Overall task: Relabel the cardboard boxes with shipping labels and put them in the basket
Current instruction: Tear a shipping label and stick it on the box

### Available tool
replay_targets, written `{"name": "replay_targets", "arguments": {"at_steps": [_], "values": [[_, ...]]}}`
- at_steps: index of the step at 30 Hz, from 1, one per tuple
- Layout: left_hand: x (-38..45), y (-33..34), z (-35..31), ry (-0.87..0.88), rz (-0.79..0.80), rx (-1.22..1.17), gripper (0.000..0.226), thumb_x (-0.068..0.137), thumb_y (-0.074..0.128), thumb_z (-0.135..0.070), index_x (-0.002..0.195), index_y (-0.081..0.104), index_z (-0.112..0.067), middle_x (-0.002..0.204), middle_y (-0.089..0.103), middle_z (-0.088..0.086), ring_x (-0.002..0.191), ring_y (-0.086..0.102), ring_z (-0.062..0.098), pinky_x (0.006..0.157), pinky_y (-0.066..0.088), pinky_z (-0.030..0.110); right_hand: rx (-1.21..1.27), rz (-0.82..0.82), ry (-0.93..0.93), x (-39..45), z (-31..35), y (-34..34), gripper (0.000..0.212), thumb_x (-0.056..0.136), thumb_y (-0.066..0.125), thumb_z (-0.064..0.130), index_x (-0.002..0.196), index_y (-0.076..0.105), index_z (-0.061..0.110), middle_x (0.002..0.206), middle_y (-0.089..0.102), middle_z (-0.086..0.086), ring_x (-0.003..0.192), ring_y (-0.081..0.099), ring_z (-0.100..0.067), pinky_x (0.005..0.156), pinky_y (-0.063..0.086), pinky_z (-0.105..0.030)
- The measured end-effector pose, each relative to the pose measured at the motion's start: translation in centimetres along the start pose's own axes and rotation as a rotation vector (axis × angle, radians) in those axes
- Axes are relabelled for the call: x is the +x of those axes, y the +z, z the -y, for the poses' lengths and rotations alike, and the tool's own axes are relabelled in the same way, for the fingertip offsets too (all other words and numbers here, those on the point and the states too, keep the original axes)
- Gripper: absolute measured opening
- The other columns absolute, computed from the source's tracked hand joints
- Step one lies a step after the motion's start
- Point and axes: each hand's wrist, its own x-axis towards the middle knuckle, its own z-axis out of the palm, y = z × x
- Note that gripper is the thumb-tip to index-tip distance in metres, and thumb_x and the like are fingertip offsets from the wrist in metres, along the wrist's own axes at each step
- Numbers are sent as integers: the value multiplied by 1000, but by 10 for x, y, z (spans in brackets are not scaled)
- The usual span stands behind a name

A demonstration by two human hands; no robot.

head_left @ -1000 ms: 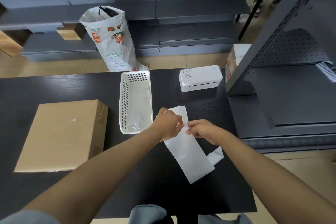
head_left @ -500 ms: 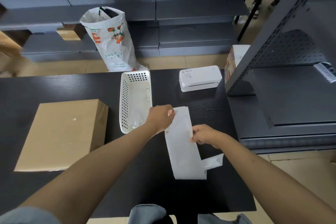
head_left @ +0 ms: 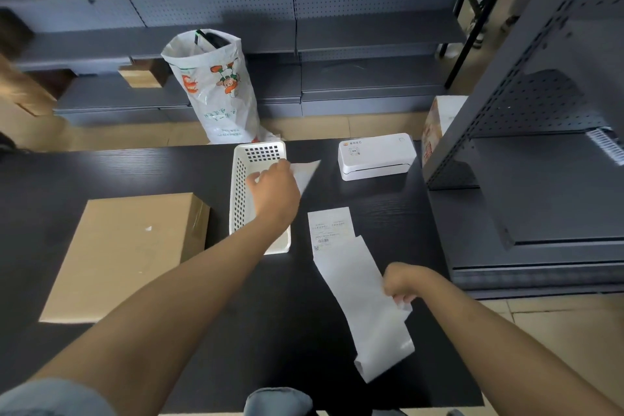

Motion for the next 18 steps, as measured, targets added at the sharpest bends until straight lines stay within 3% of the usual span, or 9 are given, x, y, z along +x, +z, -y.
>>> {"name": "replay_targets", "arguments": {"at_steps": [3, 4, 6, 9, 11, 13, 16, 18], "values": [[-8, 4, -6, 56, -33, -42, 23, 92, 44, -7, 113, 52, -12, 103, 64, 5, 89, 63, 24, 90, 36, 36, -14, -71, -20, -7, 5, -8, 24, 88, 52, 7, 107, 63, -2, 106, 63, -15, 101, 63, -26, 82, 54, -29], [-11, 6, -8, 80, -27, -30, 23, 93, 43, -8, 113, 52, -13, 105, 64, 4, 90, 63, 24, 88, 37, 35, -47, -157, -26, -9, 7, -12, 28, 89, 49, 7, 115, 59, -1, 112, 59, -15, 103, 60, -26, 77, 52, -28], [-17, 7, -11, 98, -33, -44, 21, 93, 44, -10, 112, 52, -14, 105, 64, 4, 92, 62, 24, 89, 38, 35, -85, -407, -42, -14, 11, -20, 38, 91, 45, 7, 128, 49, 2, 129, 48, -16, 113, 53, -30, 82, 50, -32], [-23, 6, -13, 123, -39, -46, 20, 92, 49, -10, 111, 54, -14, 106, 64, 3, 92, 62, 23, 91, 38, 35, 224, -747, -182, -21, 20, -35, 28, 91, 49, 8, 118, 58, 12, 125, 53, -10, 109, 55, -27, 91, 49, -39], [-26, 6, -13, 162, -71, -88, 20, 93, 47, -10, 110, 56, -15, 104, 65, 3, 91, 62, 23, 94, 36, 36, 641, -706, -282, -28, 35, -46, 19, 93, 52, 12, 109, 63, 11, 109, 65, -8, 91, 63, -22, 82, 53, -36], [-32, 3, -14, 221, -90, -163, 22, 96, 42, -13, 112, 57, -16, 105, 66, 2, 93, 62, 22, 98, 33, 35, 975, -517, -301, -40, 56, -53, 24, 95, 55, 24, 109, 62, 6, 96, 69, -8, 75, 64, -17, 66, 53, -26], [-45, 1, -15, 386, -31, -176, 28, 100, 38, -22, 118, 58, -19, 116, 65, -1, 104, 59, 20, 102, 30, 34, 1100, -284, -318, -53, 78, -60, 39, 93, 56, 45, 99, 64, 8, 93, 71, -8, 81, 68, -20, 63, 55, -23], [-54, -1, -12, 506, 34, -178, 28, 101, 38, -25, 119, 58, -20, 118, 64, -3, 110, 56, 19, 103, 27, 33, 1123, -239, -325, -55, 85, -60, 37, 91, 59, 45, 96, 65, 8, 94, 72, -9, 81, 70, -20, 62, 56, -23]]}}
